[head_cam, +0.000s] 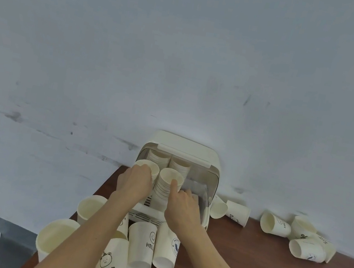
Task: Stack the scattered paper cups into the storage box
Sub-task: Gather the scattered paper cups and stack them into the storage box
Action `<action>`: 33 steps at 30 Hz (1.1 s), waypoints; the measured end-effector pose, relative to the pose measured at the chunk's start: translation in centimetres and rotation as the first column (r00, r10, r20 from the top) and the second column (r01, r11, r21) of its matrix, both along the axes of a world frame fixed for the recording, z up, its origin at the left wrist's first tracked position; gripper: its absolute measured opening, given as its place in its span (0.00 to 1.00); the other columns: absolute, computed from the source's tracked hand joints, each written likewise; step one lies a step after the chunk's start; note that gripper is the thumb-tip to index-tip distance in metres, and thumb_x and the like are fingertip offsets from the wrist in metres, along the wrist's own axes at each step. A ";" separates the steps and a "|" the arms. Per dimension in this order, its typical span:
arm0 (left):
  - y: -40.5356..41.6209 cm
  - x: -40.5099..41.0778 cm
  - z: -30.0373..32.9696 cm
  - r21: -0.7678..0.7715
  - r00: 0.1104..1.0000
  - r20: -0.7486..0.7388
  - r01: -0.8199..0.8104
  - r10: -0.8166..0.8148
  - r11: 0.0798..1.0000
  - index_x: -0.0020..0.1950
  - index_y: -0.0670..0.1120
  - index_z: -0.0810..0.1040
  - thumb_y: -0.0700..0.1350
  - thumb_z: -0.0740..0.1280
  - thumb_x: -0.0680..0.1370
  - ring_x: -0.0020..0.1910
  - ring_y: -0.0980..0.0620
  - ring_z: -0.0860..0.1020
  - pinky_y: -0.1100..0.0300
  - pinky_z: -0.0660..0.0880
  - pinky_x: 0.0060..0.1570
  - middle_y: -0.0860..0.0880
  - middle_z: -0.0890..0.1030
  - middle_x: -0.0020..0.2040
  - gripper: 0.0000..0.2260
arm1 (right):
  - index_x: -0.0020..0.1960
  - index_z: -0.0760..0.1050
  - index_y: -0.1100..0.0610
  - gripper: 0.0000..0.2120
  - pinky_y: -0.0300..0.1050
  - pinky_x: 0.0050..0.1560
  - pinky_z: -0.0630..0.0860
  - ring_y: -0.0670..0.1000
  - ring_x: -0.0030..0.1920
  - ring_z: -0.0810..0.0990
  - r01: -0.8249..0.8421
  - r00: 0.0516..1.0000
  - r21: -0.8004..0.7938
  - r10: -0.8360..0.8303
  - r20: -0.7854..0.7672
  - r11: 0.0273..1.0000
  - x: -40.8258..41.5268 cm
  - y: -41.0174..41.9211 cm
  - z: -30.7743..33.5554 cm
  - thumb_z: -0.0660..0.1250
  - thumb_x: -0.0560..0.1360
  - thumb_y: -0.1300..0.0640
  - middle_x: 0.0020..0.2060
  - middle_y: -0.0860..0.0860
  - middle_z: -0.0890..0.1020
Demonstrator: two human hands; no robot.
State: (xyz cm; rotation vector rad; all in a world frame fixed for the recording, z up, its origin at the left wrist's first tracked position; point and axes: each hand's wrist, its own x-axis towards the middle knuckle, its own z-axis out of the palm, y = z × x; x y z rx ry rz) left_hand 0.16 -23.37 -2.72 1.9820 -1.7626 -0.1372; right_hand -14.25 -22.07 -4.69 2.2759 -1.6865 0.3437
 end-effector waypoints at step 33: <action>17.8 -20.4 2.0 -0.240 0.917 -0.056 0.372 -0.396 0.897 0.71 0.51 0.66 0.49 0.56 0.81 0.54 0.45 0.76 0.50 0.74 0.51 0.48 0.78 0.54 0.17 | 0.67 0.64 0.58 0.19 0.49 0.50 0.69 0.57 0.54 0.72 0.116 0.965 -0.004 -0.111 0.237 0.993 -19.3 15.7 3.6 0.56 0.76 0.60 0.53 0.55 0.77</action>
